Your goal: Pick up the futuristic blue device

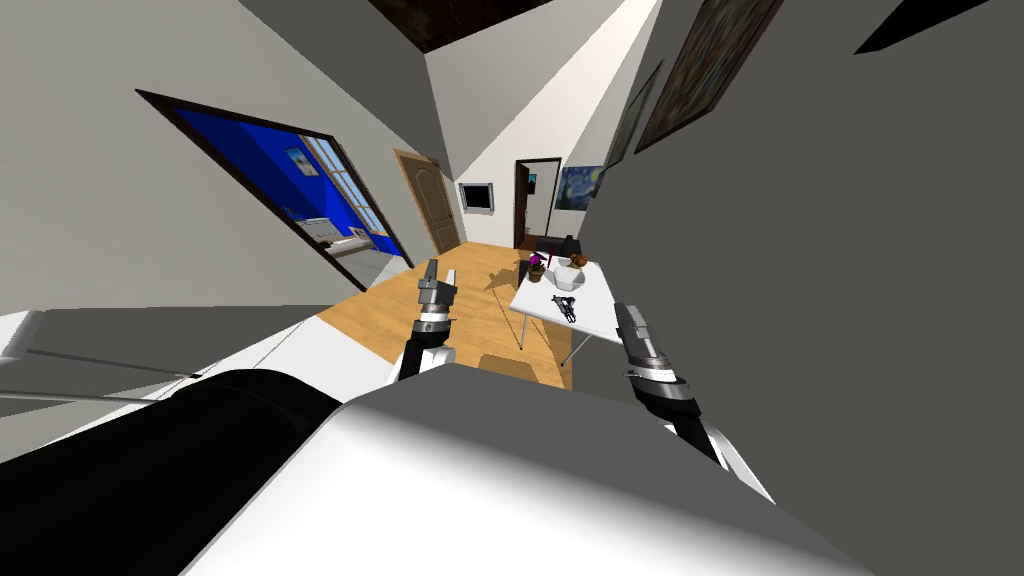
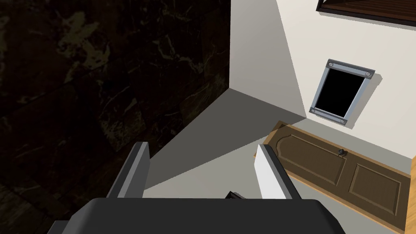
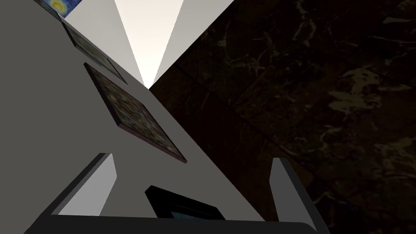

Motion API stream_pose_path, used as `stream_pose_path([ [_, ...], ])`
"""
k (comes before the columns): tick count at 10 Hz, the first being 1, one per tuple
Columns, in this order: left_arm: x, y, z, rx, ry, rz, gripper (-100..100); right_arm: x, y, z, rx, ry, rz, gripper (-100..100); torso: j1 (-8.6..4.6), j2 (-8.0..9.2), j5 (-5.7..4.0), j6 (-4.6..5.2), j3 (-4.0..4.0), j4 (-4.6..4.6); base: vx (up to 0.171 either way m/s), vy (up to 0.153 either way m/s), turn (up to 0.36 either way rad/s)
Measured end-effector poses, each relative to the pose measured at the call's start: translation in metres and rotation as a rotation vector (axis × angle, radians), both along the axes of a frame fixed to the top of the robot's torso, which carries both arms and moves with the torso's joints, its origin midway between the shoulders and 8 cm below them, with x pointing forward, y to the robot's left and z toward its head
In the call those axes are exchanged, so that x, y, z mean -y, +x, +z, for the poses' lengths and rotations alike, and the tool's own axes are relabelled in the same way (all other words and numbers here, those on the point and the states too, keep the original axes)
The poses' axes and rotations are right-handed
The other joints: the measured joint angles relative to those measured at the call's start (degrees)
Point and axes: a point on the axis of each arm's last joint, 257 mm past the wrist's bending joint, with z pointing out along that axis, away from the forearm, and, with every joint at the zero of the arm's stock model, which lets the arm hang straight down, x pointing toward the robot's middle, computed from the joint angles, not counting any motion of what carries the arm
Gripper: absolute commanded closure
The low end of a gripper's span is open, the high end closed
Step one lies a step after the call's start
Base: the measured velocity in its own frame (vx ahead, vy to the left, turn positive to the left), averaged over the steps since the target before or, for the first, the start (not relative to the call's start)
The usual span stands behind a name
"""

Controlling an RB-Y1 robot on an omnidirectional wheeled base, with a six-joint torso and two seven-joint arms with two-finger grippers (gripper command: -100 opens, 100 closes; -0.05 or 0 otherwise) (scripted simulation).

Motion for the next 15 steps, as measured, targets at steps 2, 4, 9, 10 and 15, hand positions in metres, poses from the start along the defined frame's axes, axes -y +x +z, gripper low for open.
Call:
stream_pose_path([
  [2, 0.0, 0.0, 0.0, 0.0, 0.0, 0.0, 0, 0.0, 0.002, -0.015, -0.025, -0.09, -0.021, -100, 0.06, 0.06, 0.01, 0.0, 0.04, 0.02, -0.071, 0.019, 0.105],
  [4, 0.0, 0.0, 0.0, 0.0, 0.0, 0.0, 0, 0.004, 0.003, -0.033, -0.048, -0.185, -0.039, -100, 0.02, 0.01, 0.0, 0.0, 0.01, 0.01, -0.039, 0.012, 0.027],
  [9, 0.0, 0.0, 0.0, 0.0, 0.0, 0.0, 0, 0.008, 0.003, -0.061, -0.08, -0.375, -0.074, -100, 0.02, -0.11, 0.0, -0.02, -0.06, -0.02, -0.033, 0.016, 0.085],
  [10, 0.0, 0.0, 0.0, 0.0, 0.0, 0.0, 0, 0.009, 0.003, -0.067, -0.086, -0.417, -0.081, -100, 0.03, -0.1, 0.01, 0.0, -0.06, -0.02, -0.04, 0.025, 0.145],
  [15, 0.0, 0.0, 0.0, 0.0, 0.0, 0.0, 0, 0.02, 0.0, -0.105, -0.118, -0.649, -0.099, -100, 0.01, -0.17, 0.0, 0.01, -0.09, -0.03, -0.018, 0.014, 0.058],
])
